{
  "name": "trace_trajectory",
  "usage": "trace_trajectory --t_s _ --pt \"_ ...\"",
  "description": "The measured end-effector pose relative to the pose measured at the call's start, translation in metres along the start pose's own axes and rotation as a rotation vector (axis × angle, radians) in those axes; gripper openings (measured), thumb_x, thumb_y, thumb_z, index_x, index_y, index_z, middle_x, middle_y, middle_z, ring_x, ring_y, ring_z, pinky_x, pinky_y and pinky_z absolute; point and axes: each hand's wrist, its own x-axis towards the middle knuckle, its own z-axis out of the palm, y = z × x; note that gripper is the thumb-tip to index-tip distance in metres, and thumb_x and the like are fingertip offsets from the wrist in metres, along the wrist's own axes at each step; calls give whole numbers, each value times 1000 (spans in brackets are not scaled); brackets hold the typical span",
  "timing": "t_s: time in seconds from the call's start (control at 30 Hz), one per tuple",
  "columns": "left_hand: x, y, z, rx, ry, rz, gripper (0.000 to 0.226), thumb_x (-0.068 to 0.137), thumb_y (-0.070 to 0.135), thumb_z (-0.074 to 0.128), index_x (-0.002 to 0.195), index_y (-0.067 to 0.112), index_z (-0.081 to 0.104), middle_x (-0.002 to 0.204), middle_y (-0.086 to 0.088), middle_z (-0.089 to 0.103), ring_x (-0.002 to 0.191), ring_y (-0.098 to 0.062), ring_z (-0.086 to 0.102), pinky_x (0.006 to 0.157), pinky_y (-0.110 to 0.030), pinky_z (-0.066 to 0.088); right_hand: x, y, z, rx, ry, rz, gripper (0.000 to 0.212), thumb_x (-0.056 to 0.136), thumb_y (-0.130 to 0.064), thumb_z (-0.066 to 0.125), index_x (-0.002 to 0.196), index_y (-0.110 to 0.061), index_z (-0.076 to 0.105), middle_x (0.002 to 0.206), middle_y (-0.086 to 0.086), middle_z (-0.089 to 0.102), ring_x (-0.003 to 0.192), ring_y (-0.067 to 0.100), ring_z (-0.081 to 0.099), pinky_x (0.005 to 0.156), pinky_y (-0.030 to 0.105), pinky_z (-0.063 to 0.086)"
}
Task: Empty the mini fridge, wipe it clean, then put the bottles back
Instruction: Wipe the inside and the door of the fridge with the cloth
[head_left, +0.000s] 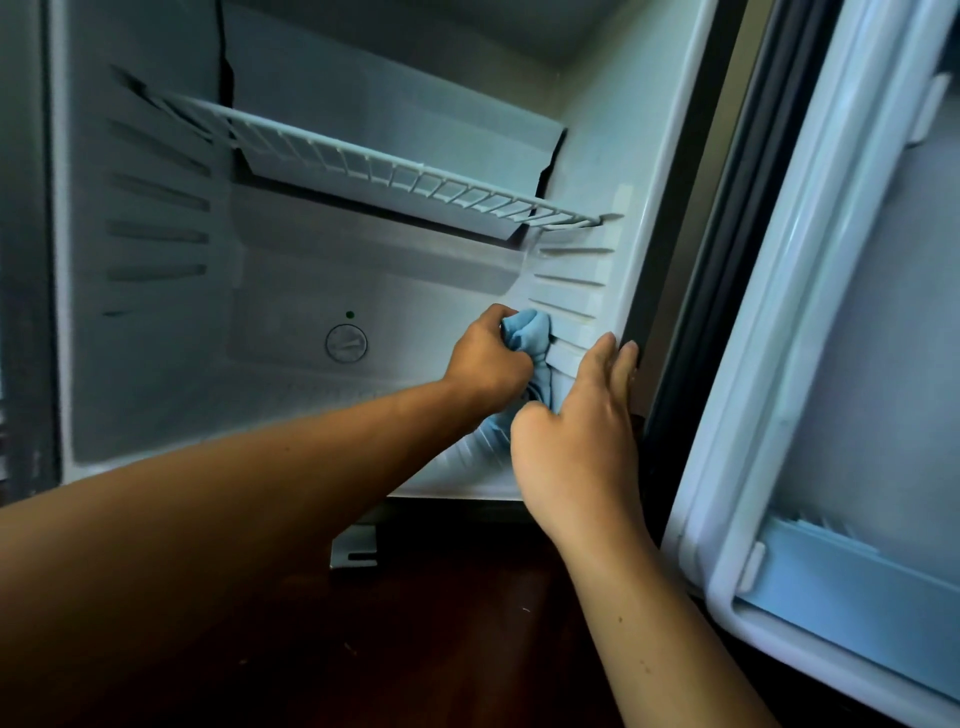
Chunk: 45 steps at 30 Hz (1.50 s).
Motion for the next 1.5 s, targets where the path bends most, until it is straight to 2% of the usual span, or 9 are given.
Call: trace_trajectory --t_s 0.1,0.27,0.43,0.63,0.77,0.9,1.07,1.33,1.5 --pt "7 0 0 18 3 -22 42 81 -12 53 108 20 56 105 -12 65 98 -28 64 82 -42 59 2 1 -1 17 2 1 84 89 -11 44 155 -20 -8 161 -8 -21 150 15 -4 121 41 17" --pt "11 0 0 7 12 -51 42 81 -13 49 105 22 55 105 -12 63 99 -29 63 78 -37 57 2 2 -1 31 10 -12 84 88 -11 44 155 -18 -6 161 -6 -19 150 15 -3 120 41 17" --pt "2 3 -2 -49 -28 -72 34 82 -10 58 82 24 56 95 -17 67 87 -32 67 74 -46 61 4 4 -3 55 13 -26 85 87 -2 41 155 -21 -6 161 -6 -19 150 15 -5 119 33 17" --pt "-20 13 0 -205 -32 -74 34 72 -17 54 69 17 56 73 -11 63 63 -23 57 49 -23 45 7 4 -4 98 34 -46 85 86 4 39 156 -23 0 162 -7 -14 149 11 -7 102 16 8" --pt "-32 14 0 -213 -82 -22 36 75 -16 53 74 19 59 79 -10 66 69 -23 58 61 -30 47 8 4 -2 91 48 -57 86 85 4 42 156 -25 3 163 -6 -10 149 11 -7 99 15 4" --pt "-28 14 -2 -165 -65 -6 35 77 -15 57 81 19 61 87 -13 69 74 -23 61 66 -33 52 6 5 -1 46 56 -59 85 86 2 44 155 -26 4 163 -5 -10 149 13 -3 110 23 18" --pt "-6 17 -7 -100 -45 -59 26 80 -9 54 83 16 59 86 -14 65 79 -29 65 71 -40 60 3 10 -1 27 53 -73 94 83 4 52 154 -35 4 162 -7 -12 143 14 9 86 9 16" --pt "-1 17 -7 -55 -67 -79 24 80 -4 56 83 19 57 89 -14 66 86 -31 69 73 -46 62 6 11 -1 -37 61 -68 91 83 1 55 155 -32 9 162 -8 -12 144 16 13 88 12 20" --pt "-18 29 -5 -99 -23 -66 12 56 14 58 68 15 55 80 -20 68 84 -41 69 74 -52 61 6 7 0 42 91 -64 89 84 4 48 155 -30 7 163 -7 -8 143 14 12 91 10 19"
